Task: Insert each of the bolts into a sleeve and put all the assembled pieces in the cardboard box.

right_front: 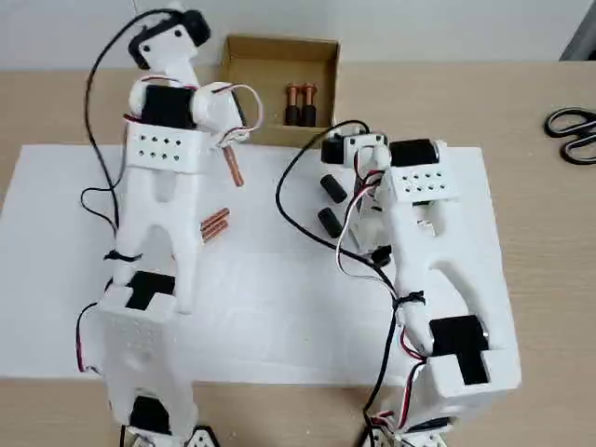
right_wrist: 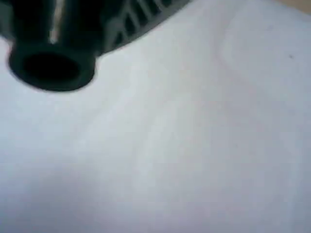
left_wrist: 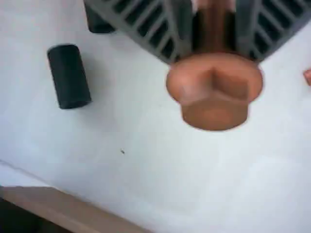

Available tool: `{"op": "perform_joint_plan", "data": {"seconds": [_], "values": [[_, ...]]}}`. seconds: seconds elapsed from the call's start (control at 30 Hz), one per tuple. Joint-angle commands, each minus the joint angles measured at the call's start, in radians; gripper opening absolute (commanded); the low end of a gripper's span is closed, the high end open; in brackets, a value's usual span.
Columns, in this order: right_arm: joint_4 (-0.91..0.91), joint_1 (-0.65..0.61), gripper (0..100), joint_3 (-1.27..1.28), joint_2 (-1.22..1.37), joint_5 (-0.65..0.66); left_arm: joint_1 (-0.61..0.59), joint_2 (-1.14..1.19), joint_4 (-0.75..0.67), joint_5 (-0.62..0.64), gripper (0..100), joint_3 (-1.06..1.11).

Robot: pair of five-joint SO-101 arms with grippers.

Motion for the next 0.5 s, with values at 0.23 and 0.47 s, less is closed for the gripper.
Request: {"op": "perform_joint_plan", "data": {"seconds": [0.23,0.47], "values": [[0.03,0.001,0.4,-0.081,-0.423,0.006,0.04,-0.212,0.025,-0.017,1,-0.002],[0.024,-0.001,0.4,0.106,-0.814,0.005,0.187,-0.539,0.021,-0.091,1,0.309]]}}
